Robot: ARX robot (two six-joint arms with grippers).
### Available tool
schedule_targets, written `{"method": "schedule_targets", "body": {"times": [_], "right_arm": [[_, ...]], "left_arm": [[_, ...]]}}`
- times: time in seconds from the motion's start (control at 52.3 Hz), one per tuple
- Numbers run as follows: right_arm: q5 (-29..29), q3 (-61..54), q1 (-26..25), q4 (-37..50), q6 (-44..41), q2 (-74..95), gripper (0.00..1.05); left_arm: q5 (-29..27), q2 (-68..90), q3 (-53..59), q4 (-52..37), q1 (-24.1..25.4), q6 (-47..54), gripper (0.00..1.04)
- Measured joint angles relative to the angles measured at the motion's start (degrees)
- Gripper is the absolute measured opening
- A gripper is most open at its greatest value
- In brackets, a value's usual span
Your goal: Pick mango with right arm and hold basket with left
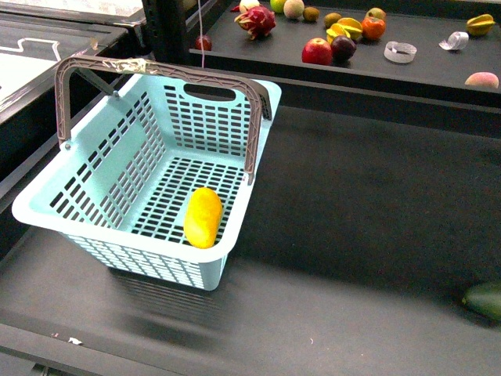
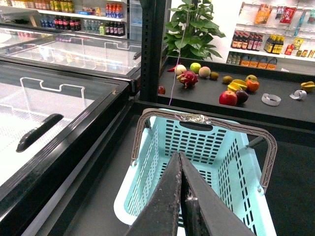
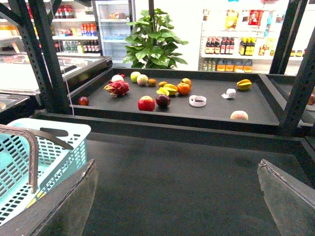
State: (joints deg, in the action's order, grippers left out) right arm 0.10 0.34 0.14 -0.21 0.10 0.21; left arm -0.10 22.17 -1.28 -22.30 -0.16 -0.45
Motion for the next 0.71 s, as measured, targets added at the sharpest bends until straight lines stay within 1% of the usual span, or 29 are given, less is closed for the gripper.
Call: {"method": "schedule_targets", "body": {"times": [0.325, 0.631, 0.669, 0.707], "right_arm": [[0.00, 0.00, 0.00, 0.00, 0.00, 0.00, 0.96], [0.00, 0.00, 0.00, 0.00, 0.00, 0.00, 0.96], [-0.02, 0.00, 0.00, 0.00, 0.00, 0.00, 0.96], [-0.02, 0.00, 0.00, 0.00, 0.00, 0.00, 0.96]], "left_arm": [[0.00, -7.41, 0.00, 7.28, 0.00, 0.00, 0.02], [0.00, -12.20, 0.00, 12.09, 0.00, 0.00, 0.02], [-0.02, -14.36, -0.02, 14.60, 0.02, 0.00, 0.02], [0.07, -17.59, -0.02, 19.30, 0.02, 0.02, 0.02]]}}
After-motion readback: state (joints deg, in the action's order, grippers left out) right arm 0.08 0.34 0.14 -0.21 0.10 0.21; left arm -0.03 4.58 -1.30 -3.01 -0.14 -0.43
